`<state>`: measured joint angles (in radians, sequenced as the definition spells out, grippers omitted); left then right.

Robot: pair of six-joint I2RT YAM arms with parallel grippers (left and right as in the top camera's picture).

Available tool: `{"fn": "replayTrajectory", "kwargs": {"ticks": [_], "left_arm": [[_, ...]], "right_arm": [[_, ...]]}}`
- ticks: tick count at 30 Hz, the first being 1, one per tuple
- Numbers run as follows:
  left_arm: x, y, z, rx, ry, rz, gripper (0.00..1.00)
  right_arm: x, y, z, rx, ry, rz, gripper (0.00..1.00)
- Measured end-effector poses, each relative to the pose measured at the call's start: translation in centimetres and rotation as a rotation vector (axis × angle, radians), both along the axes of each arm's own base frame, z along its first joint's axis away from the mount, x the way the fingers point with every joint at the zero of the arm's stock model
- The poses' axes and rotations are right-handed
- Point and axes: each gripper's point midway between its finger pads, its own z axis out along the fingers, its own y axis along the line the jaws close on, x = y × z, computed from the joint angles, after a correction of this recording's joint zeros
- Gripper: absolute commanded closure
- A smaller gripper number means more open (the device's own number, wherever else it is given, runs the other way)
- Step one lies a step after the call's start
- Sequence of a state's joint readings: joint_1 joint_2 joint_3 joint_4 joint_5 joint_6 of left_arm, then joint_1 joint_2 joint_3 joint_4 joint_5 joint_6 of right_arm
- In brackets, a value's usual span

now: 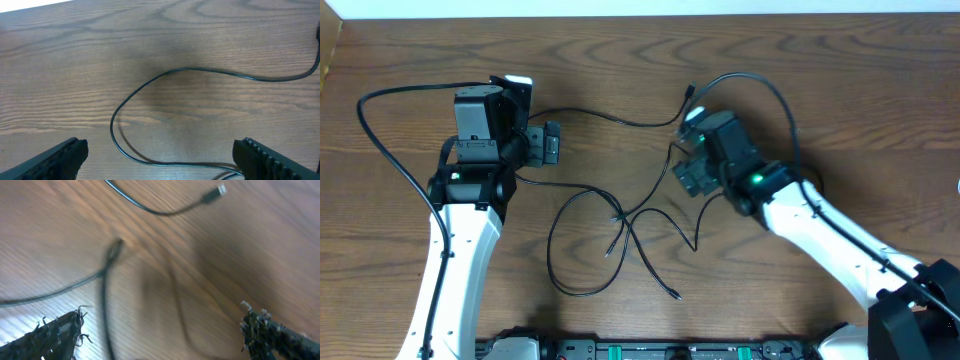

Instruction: Untangle cables

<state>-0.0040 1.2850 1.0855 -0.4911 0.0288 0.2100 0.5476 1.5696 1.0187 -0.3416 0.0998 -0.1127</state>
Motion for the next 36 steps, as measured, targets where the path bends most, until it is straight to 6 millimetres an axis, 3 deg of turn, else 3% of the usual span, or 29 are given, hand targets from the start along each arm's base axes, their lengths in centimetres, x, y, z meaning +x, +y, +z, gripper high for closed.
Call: {"fn": "replayTrajectory", "kwargs": {"ticks": [5, 12, 20, 32, 36], "left_arm": [[0.0, 0.0, 0.0, 0.0, 0.0, 0.0, 0.02], [0.0, 0.0, 0.0, 0.0, 0.0, 0.0, 0.02], [0.0, 0.0, 0.0, 0.0, 0.0, 0.0, 0.02], [0.0, 0.0, 0.0, 0.0, 0.0, 0.0, 0.02], [0.0, 0.0, 0.0, 0.0, 0.0, 0.0, 0.02]], "right_arm": [[-1.7, 0.2, -1.1, 0.043, 0.104, 0.051, 0.01], [-7.2, 3.6, -2.4, 0.113, 0.301, 0.199, 0.01], [-11.1, 6.4, -2.7, 0.1, 0.363, 0.315, 0.01], [-11.6, 6.4, -2.9, 0.085, 0.378, 0.321, 0.01], [-10.7, 7.2, -2.3, 0.117, 0.329, 0.327, 0.01]]}}
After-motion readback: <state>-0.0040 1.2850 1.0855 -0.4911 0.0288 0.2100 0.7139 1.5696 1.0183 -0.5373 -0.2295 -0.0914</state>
